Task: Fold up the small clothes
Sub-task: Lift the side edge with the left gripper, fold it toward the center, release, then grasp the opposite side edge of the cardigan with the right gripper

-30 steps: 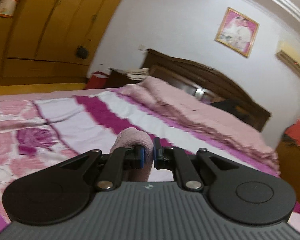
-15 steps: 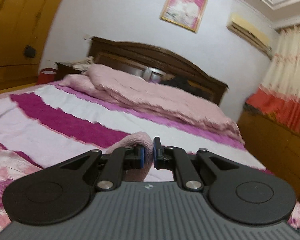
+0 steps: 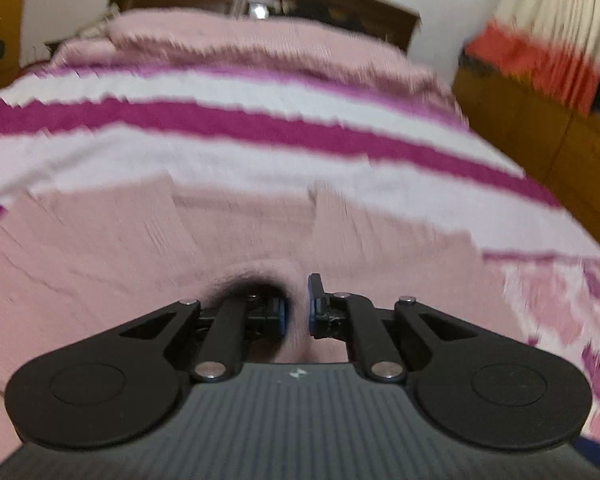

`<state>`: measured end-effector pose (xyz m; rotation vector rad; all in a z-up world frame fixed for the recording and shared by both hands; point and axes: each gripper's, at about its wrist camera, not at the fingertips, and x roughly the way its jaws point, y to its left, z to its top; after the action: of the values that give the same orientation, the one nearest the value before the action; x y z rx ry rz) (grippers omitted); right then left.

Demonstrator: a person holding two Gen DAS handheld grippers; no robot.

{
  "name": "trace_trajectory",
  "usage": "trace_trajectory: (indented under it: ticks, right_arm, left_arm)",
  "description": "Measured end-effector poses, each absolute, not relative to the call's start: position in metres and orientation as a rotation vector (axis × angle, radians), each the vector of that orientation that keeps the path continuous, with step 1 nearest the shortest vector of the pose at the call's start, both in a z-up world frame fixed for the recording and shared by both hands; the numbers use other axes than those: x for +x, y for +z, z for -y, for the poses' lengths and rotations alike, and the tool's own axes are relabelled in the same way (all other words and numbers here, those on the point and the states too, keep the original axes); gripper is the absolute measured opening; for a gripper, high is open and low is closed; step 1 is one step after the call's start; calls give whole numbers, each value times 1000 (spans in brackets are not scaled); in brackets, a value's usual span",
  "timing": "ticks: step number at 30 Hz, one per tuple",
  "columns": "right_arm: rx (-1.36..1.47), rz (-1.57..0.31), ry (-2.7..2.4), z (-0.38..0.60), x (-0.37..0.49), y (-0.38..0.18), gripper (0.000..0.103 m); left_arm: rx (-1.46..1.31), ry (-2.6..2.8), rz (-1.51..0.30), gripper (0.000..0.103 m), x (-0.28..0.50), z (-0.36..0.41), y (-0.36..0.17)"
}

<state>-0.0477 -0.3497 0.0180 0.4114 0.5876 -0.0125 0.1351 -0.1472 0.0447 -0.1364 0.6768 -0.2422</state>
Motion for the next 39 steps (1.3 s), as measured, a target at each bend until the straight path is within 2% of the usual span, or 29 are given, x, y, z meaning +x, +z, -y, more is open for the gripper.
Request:
trace_trajectory:
  ticks: [1, 3, 6, 8, 11, 23, 31, 39]
  right_arm:
    - [419, -591, -13, 351, -48, 16, 75]
    - [430, -596, -12, 352, -47, 14, 75]
    - [433, -600, -11, 352, -47, 13, 75]
    - [430, -602, -10, 351, -47, 12, 75]
    - [428, -600, -11, 351, -48, 13, 75]
    - [369, -581, 13, 338, -47, 26, 76]
    - [277, -559, 105, 306, -37, 50, 76]
    - [115, -559, 266, 246, -16, 73, 76]
  left_arm:
    - [-133, -252, -710, 11, 140, 147, 37]
    - [-117, -255, -738, 19, 142, 151, 26]
    - [-99, -283, -735, 37, 142, 156, 22]
    - [-108, -311, -750, 56, 143, 158, 24]
    - [-110, -323, -773, 69, 133, 157, 37]
    - [-36, -244, -832, 73, 59, 84, 75]
    - [-56, -70, -849, 73, 39, 10, 88]
    - [-41, 65, -856, 73, 28, -31, 90]
